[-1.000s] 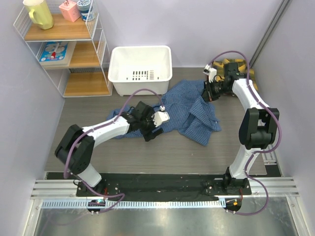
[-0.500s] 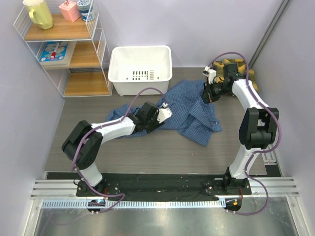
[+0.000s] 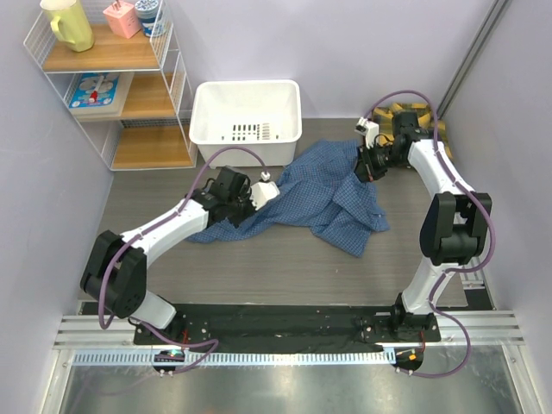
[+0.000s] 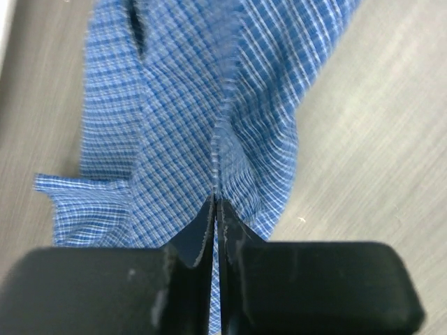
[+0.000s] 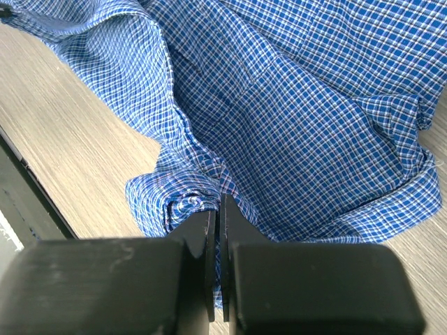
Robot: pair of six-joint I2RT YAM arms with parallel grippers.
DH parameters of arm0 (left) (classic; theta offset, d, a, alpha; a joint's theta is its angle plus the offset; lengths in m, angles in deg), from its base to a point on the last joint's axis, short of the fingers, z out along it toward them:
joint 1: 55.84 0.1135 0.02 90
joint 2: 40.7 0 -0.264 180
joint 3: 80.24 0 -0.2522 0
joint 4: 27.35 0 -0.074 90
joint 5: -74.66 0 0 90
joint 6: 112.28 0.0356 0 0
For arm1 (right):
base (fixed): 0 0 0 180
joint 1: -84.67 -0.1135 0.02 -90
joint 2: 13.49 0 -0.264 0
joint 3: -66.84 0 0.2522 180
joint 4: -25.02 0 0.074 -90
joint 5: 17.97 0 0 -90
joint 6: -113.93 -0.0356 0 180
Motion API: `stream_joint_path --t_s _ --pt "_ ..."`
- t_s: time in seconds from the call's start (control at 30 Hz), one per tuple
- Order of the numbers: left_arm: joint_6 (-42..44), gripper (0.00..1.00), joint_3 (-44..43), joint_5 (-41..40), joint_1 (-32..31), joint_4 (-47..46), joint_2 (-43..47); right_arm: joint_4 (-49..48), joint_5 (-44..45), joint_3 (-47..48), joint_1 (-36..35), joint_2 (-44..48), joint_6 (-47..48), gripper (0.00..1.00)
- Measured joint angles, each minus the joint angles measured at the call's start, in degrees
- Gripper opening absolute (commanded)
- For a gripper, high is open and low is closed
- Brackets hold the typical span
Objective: Fold and stack the long sleeve shirts
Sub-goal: Flatten the shirt out
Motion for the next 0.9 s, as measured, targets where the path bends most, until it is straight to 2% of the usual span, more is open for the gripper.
stream_joint_path --t_s 0.33,0.8,0.9 --pt "-1.4 0.0 -0.3 5.7 0.5 3.3 -0.3 1.3 -0.3 -0.3 0.0 1.6 1.0 0.01" --pt "-3.6 0.0 -2.1 5.6 4.9 2.6 -3.8 2.0 -1.9 -2.8 -1.5 2.8 1.0 0.01" --pt "-3.6 0.0 -4.0 3.4 5.2 1.6 -8.0 2.2 -2.0 -3.0 -2.6 2.8 1.0 0.01"
